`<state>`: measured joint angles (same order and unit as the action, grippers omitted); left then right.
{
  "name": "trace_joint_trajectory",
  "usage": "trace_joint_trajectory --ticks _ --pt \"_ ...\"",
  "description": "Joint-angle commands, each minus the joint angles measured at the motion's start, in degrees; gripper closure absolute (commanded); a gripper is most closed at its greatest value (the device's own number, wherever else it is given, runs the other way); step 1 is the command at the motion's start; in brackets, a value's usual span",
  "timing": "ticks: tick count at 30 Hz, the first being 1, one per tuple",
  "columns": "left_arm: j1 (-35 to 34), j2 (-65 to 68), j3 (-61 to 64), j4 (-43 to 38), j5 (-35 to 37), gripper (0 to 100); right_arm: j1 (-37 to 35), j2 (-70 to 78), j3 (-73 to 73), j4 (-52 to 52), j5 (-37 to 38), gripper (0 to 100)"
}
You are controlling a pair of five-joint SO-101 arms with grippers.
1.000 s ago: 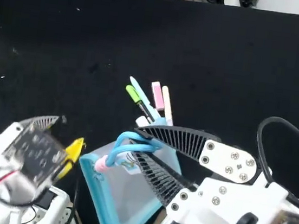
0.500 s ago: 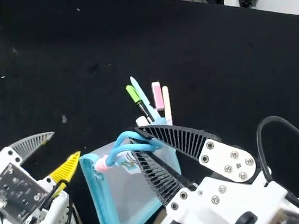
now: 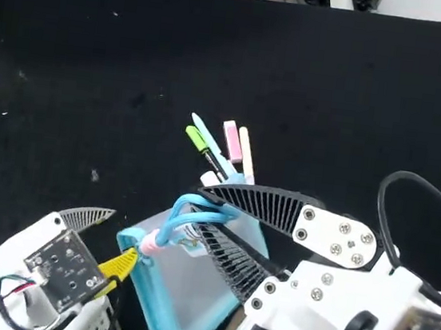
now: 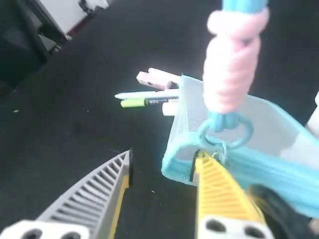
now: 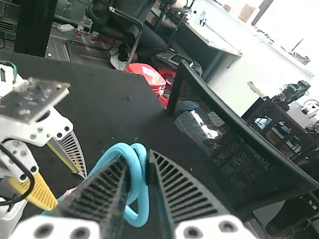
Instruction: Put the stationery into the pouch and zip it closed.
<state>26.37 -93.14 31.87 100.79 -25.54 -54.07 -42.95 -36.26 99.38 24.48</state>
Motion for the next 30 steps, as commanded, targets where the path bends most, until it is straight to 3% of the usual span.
trace_joint_trajectory --ticks 1,11,18,24,30 --pt "0.84 0.62 0.31 0.09 -0.26 79 0.79 -0.13 0.13 0.26 0.44 98.8" --pt "1.1 0.97 0.92 -2.02 -1.49 79 0.79 -0.13 0.13 0.26 0.35 98.8" --pt "9.1 8.79 1.8 -0.97 2.9 80 0.79 -0.13 -0.22 0.26 0.35 98.8" --pt "10.42 11.87 1.19 -0.88 3.34 98 0.79 -0.13 -0.31 0.26 0.35 98.8" --pt "10.33 12.22 -2.07 -0.97 7.65 97 0.79 -0.13 -0.4 0.26 0.35 98.8"
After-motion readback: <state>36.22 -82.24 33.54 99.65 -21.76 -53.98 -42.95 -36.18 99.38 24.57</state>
